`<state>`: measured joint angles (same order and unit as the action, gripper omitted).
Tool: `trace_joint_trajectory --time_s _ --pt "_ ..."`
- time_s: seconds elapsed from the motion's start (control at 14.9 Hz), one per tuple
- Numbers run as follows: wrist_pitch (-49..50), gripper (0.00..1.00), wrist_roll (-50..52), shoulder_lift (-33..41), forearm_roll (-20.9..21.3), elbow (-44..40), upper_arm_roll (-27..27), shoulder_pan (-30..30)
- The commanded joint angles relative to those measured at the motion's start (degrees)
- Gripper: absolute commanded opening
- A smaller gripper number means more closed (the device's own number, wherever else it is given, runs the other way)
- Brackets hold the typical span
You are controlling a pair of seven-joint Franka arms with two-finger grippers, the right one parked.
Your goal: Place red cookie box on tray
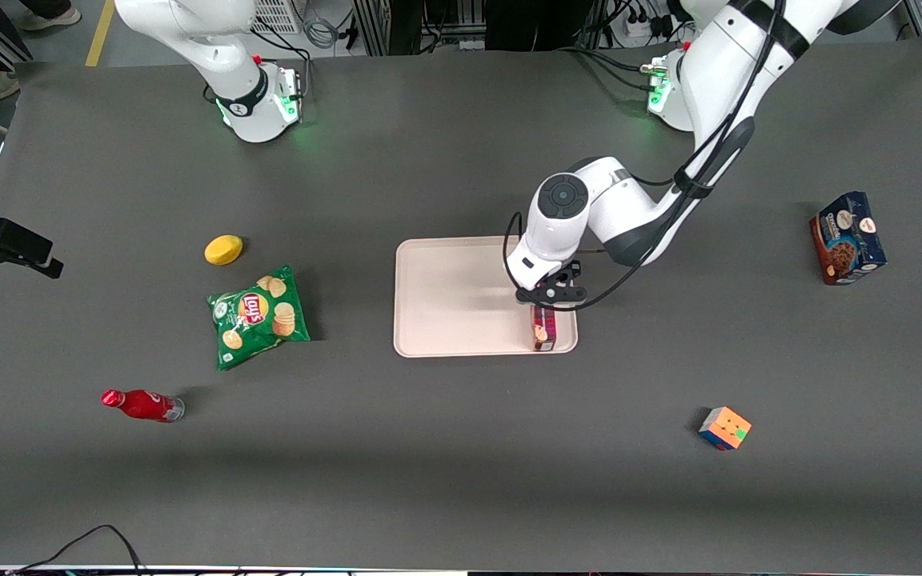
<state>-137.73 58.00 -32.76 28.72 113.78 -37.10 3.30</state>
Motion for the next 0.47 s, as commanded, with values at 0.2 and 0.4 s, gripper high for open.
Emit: trace_joint_trajectory --time_s 0.2,0.4 --pt "-0.52 1.00 1.85 0.32 1.51 0.13 0.45 -0.13" --pt "1.49 1.00 1.68 2.33 0.64 -1.53 0.01 -0.22"
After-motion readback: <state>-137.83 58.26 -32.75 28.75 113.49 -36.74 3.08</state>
